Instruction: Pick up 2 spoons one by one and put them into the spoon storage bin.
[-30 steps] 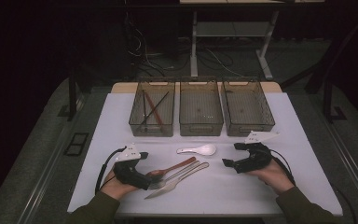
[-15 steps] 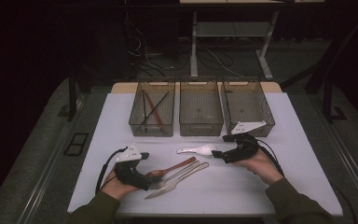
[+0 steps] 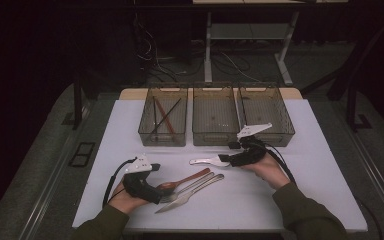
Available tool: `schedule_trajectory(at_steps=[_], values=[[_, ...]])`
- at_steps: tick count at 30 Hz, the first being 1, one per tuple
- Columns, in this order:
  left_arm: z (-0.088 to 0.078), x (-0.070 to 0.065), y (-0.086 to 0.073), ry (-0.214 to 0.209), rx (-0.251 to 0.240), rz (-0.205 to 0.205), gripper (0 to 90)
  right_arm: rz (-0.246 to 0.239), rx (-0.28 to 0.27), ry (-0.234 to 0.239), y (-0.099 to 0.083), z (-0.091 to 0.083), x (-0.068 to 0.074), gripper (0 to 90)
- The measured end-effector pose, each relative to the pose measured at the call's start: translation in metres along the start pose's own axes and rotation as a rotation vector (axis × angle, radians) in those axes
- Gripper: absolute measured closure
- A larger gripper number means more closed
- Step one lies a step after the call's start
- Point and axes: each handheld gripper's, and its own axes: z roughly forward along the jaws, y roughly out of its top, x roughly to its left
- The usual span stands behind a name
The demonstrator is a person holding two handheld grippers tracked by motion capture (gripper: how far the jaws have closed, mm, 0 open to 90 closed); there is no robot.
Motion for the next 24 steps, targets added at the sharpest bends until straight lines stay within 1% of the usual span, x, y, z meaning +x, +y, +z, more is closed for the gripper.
schedule_trajectory(at_steps=[2,4,6,14,19,24], values=[[0.0,0.0,0.0,-0.002,0.002,0.002,0.0,0.001,0.019,0.002,-0.002,0.003,-0.001,37.2],[0.001,0.0,0.0,-0.003,0.002,0.004,0.0,0.003,0.04,-0.011,-0.004,0.005,-0.002,39.0],[0.001,0.0,0.0,-0.003,0.003,0.003,0.0,0.012,0.055,-0.005,-0.006,0.008,-0.003,40.1],[0.0,0.0,0.0,-0.004,0.004,0.001,0.0,0.001,0.093,0.003,-0.01,0.015,-0.003,44.4],[0.0,0.0,0.0,-0.004,0.004,0.001,0.0,-0.021,0.12,0.007,-0.012,0.018,-0.002,50.0],[0.0,0.0,0.0,-0.005,0.004,0.0,0.0,-0.068,0.146,-0.003,-0.013,0.019,0.0,55.9]])
